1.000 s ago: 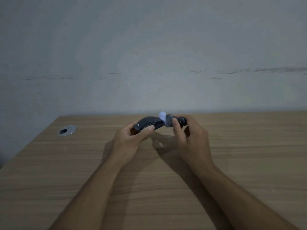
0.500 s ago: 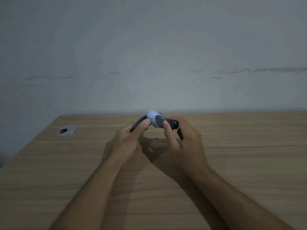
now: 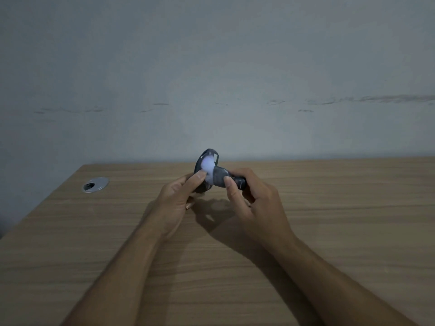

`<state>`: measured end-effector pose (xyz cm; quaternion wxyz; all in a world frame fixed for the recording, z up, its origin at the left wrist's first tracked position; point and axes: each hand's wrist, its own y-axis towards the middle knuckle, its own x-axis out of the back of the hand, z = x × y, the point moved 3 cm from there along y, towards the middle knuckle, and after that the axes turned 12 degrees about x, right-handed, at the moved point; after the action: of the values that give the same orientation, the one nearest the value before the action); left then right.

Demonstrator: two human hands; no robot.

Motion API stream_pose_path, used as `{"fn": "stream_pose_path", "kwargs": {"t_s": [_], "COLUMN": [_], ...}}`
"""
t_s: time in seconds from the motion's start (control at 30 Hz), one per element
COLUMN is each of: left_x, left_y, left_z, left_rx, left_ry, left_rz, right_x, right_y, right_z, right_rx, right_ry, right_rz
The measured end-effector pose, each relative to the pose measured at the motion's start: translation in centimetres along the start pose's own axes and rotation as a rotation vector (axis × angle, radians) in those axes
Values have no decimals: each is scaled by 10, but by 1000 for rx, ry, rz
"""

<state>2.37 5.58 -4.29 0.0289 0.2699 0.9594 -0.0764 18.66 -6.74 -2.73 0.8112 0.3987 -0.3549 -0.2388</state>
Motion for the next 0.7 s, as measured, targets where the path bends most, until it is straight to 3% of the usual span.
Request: {"fn": "stream_pose_path", "kwargs": {"t_s": [0.2, 0.37, 0.53, 0.7], "left_x": [-4, -12, -8, -14], "left_y": [-4, -10, -12, -17], "left_z": [-1, -6, -10, -16], "left_rx": [-8, -79, -207, -397], "left_ry": [2, 35, 407, 587], "left_rz": [71, 3, -261, -308], "right_x": [4, 7, 8, 6], "right_y": [-3, 1, 5, 4], "right_z": [-18, -11, -2, -12], "right_rx": [-158, -118, 30, 14], "right_ry": [-7, 31, -62, -193], "right_rz": [-40, -90, -79, -154]}}
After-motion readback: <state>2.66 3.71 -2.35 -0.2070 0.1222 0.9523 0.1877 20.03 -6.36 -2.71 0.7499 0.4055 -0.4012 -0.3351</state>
